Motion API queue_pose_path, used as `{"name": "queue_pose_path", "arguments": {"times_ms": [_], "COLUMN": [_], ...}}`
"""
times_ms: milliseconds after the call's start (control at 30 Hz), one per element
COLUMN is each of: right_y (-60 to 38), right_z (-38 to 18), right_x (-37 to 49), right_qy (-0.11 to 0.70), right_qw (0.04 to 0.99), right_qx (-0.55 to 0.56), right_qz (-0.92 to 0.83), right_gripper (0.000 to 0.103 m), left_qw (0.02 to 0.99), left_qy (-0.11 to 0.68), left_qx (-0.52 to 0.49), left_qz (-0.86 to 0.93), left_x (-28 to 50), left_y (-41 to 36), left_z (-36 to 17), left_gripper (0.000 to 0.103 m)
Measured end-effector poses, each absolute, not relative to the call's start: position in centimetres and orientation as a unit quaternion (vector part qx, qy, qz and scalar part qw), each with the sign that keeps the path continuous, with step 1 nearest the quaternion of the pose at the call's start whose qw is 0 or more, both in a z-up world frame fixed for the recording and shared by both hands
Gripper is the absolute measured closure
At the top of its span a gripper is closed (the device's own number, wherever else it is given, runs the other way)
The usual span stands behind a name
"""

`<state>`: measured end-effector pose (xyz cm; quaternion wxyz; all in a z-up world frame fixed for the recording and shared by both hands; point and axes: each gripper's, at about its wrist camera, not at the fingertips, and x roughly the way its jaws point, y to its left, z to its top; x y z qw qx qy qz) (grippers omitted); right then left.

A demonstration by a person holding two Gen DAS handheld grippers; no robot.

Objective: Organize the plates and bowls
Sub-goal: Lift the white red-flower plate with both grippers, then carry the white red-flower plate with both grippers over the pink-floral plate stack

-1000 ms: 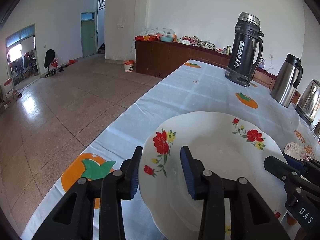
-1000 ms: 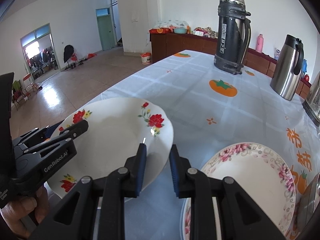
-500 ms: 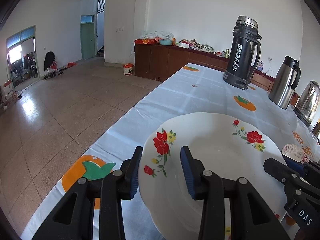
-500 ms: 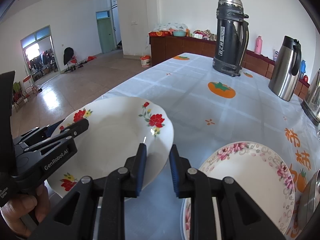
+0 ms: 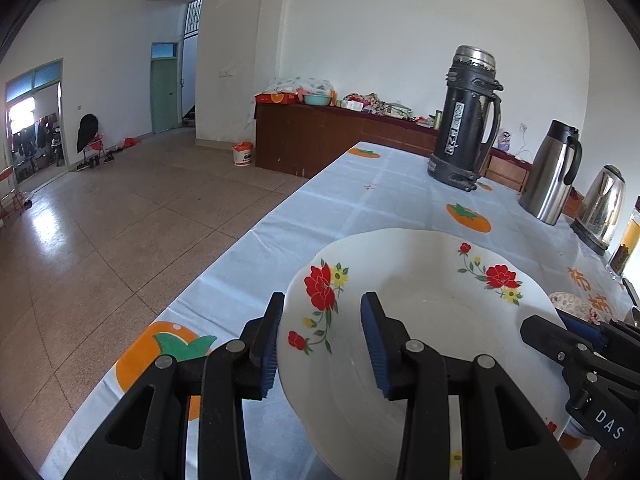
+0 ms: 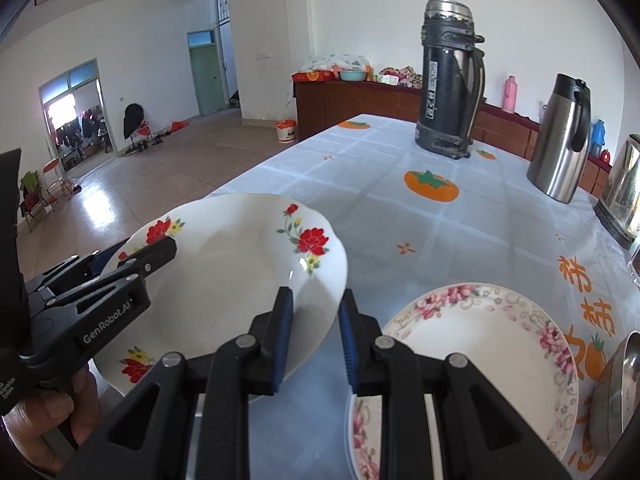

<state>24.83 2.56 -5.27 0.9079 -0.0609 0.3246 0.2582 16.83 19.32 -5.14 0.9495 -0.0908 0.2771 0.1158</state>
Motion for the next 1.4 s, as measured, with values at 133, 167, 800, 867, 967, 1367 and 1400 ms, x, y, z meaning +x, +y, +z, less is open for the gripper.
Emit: {"name": "queue_pose_path", "arguments": {"times_ms": [133, 167, 800, 867, 967, 1367, 1400], "right_y": [2.0, 1.8, -0.7, -1.3, -2.0, -4.0, -4.2], "right_z": [-5.2, -5.2, -4.5, -4.4, -4.2, -3.9, -3.9], "right_x": [24.7, 24.6, 23.4, 23.5, 23.5, 23.4, 23.4], "right_qy": [0.324, 0.323, 0.307, 0.306, 0.303, 0.301, 0.301], "right_qw": [0.91, 0.91, 0.92, 0.921, 0.924, 0.927, 0.927], "right_qx": [-0.055, -0.054, -0.031, -0.026, -0.022, -0.009, -0.007], "right_qz": [0.254, 0.253, 0.24, 0.238, 0.234, 0.225, 0.225], "right_gripper": [0.08, 0.08, 0.08, 0.08, 0.08, 0.08, 0.08], "left_qw": [0.953, 0.953, 0.965, 0.966, 0.966, 0.965, 0.965], "left_qy": [0.271, 0.27, 0.241, 0.237, 0.24, 0.247, 0.247], "left_qx": [-0.088, -0.088, -0.079, -0.082, -0.073, -0.073, -0.072], "left_qz": [0.105, 0.103, 0.071, 0.064, 0.06, 0.05, 0.049], "left_x": [16.8, 16.8, 16.3, 16.2, 16.4, 16.5, 16.6], "left_y": [18.9, 18.8, 17.3, 17.0, 16.3, 14.5, 14.3], "left_z": [-5.0, -4.9, -3.9, -3.7, -3.6, -2.9, -2.8], "left_gripper": [0.062, 0.062, 0.075, 0.075, 0.075, 0.075, 0.075]}}
